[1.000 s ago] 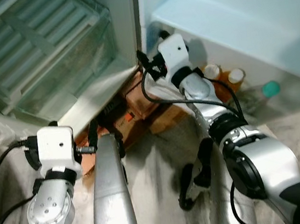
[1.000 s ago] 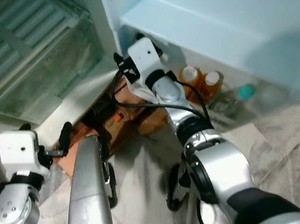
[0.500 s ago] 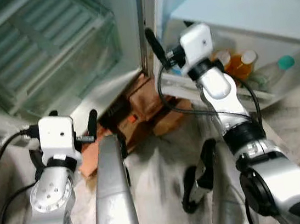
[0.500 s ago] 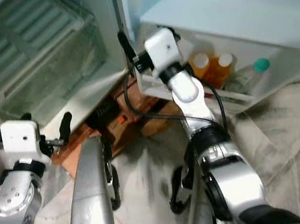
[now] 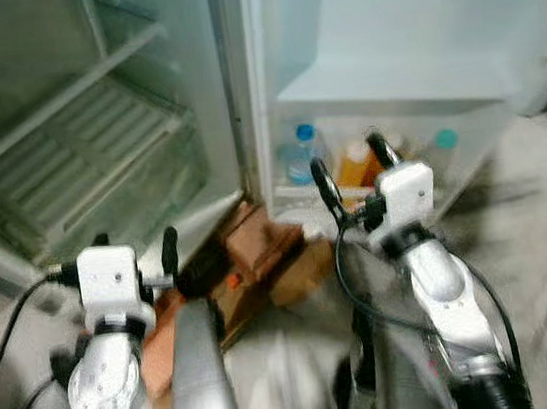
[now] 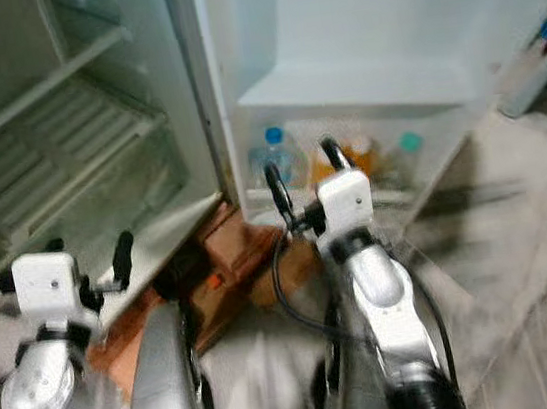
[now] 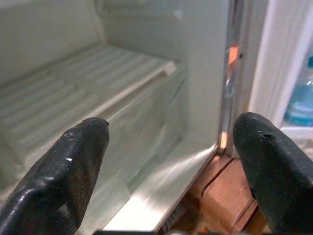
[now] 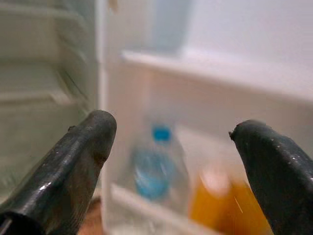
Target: Restocking fridge
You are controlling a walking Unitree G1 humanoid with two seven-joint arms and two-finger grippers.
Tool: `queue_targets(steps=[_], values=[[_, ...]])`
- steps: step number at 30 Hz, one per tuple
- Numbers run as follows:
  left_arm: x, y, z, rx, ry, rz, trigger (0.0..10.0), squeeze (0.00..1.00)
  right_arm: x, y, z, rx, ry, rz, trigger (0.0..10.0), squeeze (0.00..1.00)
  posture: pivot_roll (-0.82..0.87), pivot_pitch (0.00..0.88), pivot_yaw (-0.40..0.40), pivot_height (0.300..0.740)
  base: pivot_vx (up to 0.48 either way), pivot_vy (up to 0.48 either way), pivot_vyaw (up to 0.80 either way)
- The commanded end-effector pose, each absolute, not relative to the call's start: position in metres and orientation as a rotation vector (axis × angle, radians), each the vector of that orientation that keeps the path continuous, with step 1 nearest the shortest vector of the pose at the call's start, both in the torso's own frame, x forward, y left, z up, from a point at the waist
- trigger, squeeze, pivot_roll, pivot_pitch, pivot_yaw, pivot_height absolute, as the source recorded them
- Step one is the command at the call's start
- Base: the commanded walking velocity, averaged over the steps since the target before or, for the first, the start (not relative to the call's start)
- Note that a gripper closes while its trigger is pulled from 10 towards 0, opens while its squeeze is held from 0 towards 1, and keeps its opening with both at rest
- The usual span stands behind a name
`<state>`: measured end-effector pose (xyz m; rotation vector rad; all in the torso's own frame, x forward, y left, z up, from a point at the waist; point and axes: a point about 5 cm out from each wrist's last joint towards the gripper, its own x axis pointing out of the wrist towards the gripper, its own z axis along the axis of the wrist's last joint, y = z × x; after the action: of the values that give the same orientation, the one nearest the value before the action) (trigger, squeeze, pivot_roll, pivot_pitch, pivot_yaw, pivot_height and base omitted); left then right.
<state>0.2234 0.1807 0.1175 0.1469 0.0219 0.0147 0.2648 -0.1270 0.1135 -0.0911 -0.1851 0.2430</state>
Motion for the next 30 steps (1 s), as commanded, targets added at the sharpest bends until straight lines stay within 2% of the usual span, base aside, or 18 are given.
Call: queue_targets(steps=[1, 4, 10, 16, 22, 30], values=[[0.227, 0.183, 0.112, 0.155, 0.021, 0.028, 10.0, 0.00, 0.263, -0.131, 0.111, -0.105, -0.170, 0.216, 10.0, 0.00, 0.12, 0.000, -0.028, 0.557, 0.000, 0.000, 0.00], [0.233, 0.182, 0.109, 0.159, 0.012, 0.023, 10.0, 0.00, 0.262, -0.136, 0.108, -0.083, -0.148, 0.226, 10.0, 0.00, 0.11, 0.000, -0.030, 0.557, 0.000, 0.000, 0.00], [0.240, 0.179, 0.106, 0.156, -0.003, 0.016, 10.0, 0.00, 0.271, -0.142, 0.112, -0.074, -0.136, 0.200, 10.0, 0.00, 0.11, 0.000, -0.040, 0.592, 0.000, 0.000, 0.00], [0.236, 0.179, 0.095, 0.156, 0.005, 0.015, 10.0, 0.00, 0.281, -0.141, 0.115, -0.049, -0.134, 0.196, 10.0, 0.00, 0.11, 0.000, -0.043, 0.637, 0.000, 0.000, 0.00], [0.249, 0.179, 0.101, 0.172, -0.035, 0.030, 10.0, 0.00, 0.286, -0.136, 0.121, -0.032, -0.156, 0.220, 10.0, 0.00, 0.11, 0.000, -0.047, 0.682, 0.000, 0.000, 0.00], [0.245, 0.177, 0.096, 0.158, -0.028, 0.027, 10.0, 0.00, 0.280, -0.142, 0.122, -0.042, -0.158, 0.221, 10.0, 0.00, 0.09, 0.000, -0.049, 0.731, 0.000, 0.000, 0.00]])
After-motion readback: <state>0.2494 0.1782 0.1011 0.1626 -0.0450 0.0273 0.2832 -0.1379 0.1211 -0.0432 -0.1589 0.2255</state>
